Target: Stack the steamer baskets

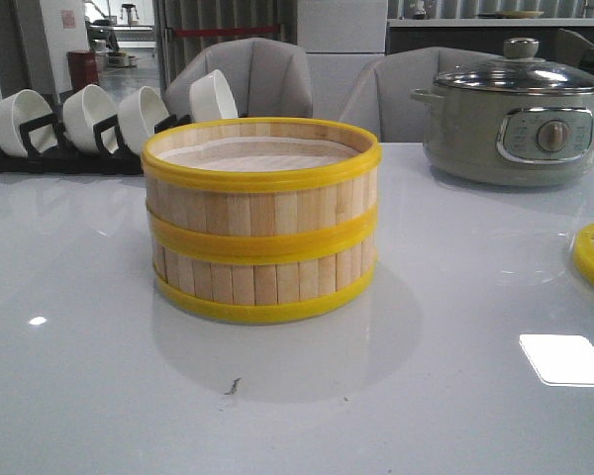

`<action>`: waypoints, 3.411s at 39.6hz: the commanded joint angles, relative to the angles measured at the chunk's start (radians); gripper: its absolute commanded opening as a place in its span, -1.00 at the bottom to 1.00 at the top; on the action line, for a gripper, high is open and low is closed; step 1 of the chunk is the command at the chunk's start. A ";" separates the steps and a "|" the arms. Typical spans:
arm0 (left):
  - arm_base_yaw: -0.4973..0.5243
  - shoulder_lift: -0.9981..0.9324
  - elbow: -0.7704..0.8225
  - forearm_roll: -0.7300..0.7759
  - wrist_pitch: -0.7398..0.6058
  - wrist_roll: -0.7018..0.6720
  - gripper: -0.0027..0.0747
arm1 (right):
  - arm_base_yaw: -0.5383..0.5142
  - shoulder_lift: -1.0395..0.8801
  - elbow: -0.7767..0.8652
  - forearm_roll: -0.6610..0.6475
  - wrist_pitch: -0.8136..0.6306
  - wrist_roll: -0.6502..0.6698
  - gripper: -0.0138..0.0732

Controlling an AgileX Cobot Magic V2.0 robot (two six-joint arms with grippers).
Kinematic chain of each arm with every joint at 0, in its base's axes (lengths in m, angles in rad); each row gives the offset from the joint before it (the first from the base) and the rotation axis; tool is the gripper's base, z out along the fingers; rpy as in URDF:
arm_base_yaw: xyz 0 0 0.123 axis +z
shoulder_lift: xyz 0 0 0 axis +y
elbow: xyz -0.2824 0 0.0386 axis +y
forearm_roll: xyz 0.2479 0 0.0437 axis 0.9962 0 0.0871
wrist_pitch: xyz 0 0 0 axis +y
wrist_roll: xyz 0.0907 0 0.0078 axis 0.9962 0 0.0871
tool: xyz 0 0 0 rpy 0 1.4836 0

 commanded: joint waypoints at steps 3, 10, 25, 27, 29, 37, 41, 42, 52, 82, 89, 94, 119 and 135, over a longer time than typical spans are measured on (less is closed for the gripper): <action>0.004 0.003 -0.027 -0.005 -0.069 -0.009 -0.71 | -0.005 -0.005 -0.031 -0.003 -0.033 -0.005 0.00; 0.004 0.003 -0.027 -0.005 -0.069 -0.009 -0.71 | -0.005 -0.005 -0.031 -0.003 0.020 -0.005 -0.56; 0.004 0.003 -0.027 -0.005 -0.069 -0.009 -0.71 | -0.005 -0.005 -0.033 -0.003 0.074 -0.005 -0.36; 0.004 0.003 -0.027 -0.005 -0.069 -0.009 -0.71 | -0.005 -0.005 -0.033 -0.003 0.087 -0.005 -0.22; 0.004 0.003 -0.027 -0.005 -0.069 -0.009 -0.71 | -0.005 -0.005 -0.033 -0.003 0.091 -0.005 -0.06; 0.004 0.003 -0.027 -0.005 -0.069 -0.009 -0.71 | -0.005 0.020 -0.035 -0.003 0.092 -0.005 0.22; 0.004 0.003 -0.027 -0.005 -0.069 -0.009 -0.71 | -0.005 0.055 -0.035 -0.003 0.093 -0.005 0.22; 0.004 0.003 -0.027 -0.005 -0.069 -0.009 -0.71 | -0.005 0.064 -0.035 -0.003 0.093 -0.005 0.22; 0.004 0.003 -0.027 -0.005 -0.069 -0.009 -0.71 | -0.007 0.176 -0.051 -0.022 0.081 -0.005 0.22; 0.004 0.003 -0.027 -0.005 -0.069 -0.009 -0.71 | -0.188 0.699 -0.481 -0.134 0.186 -0.005 0.22; 0.004 0.003 -0.027 -0.005 -0.069 -0.009 -0.71 | -0.190 0.785 -0.518 -0.134 0.167 -0.005 0.22; 0.004 0.003 -0.027 -0.005 -0.069 -0.009 -0.71 | -0.190 0.831 -0.541 -0.134 0.160 -0.005 0.22; 0.004 0.003 -0.027 -0.005 -0.069 -0.009 -0.71 | -0.192 0.926 -0.567 -0.135 0.123 -0.005 0.22; 0.004 0.003 -0.027 -0.005 -0.069 -0.009 -0.71 | -0.192 0.931 -0.567 -0.135 0.127 -0.005 -0.03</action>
